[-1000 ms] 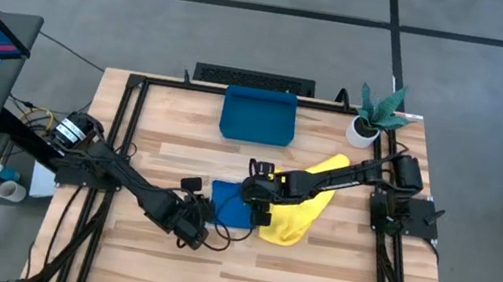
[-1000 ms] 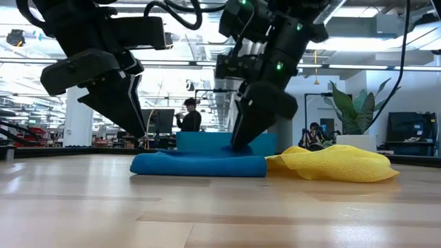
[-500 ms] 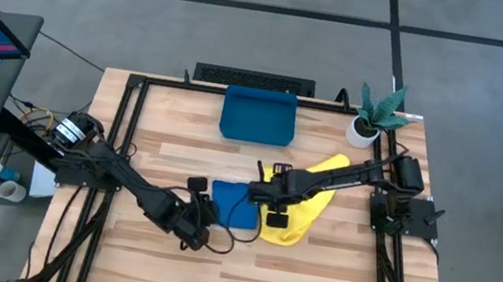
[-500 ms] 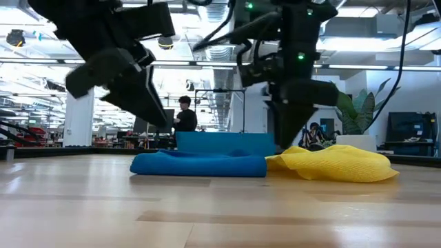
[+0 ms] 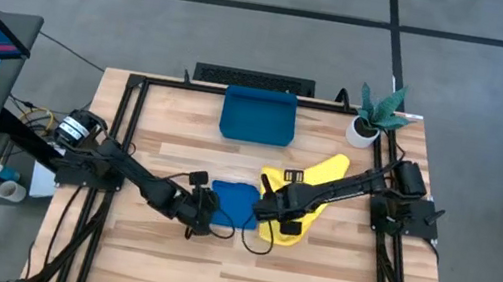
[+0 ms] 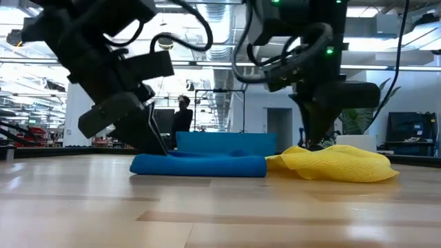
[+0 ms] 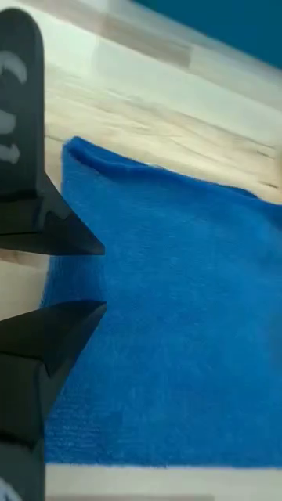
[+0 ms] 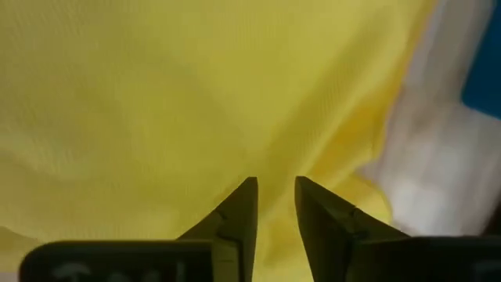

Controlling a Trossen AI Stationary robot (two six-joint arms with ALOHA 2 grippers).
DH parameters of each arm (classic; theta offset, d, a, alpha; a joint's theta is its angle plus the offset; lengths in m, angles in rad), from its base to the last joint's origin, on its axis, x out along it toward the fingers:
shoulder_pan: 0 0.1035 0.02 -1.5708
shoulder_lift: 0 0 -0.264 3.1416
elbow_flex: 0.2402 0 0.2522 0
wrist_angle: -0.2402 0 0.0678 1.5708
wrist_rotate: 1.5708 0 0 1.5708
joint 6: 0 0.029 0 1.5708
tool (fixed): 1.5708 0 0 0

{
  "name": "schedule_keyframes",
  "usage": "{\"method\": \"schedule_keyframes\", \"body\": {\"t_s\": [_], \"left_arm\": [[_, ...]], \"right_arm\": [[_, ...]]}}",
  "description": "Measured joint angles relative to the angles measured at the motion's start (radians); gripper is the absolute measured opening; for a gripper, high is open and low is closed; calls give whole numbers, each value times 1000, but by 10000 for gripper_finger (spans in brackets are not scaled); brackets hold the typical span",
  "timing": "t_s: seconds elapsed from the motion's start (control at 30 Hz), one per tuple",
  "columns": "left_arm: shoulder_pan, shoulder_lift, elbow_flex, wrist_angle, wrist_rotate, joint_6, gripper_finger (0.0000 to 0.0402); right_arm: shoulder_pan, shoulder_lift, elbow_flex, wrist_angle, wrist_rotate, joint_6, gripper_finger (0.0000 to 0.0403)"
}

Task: Roll microfiber towels into tight, uniform cylinder then place into a basket
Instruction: Fold the blue towel

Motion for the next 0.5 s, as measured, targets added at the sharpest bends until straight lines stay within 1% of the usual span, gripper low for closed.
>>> {"method": "schedule_keyframes", "body": {"t_s": [0.1,0.23,0.37,0.5], "left_arm": [[9,0,-12,-5,33,-21,96],[12,0,-20,-5,79,-55,96],[7,-1,-21,-19,87,-143,96],[-4,-4,-20,-69,86,-248,96]], "right_arm": [[11,-38,-29,-18,16,20,100],[16,-148,-126,16,16,78,98],[27,-301,-256,145,15,114,97],[53,-420,-372,313,14,116,97]]}}
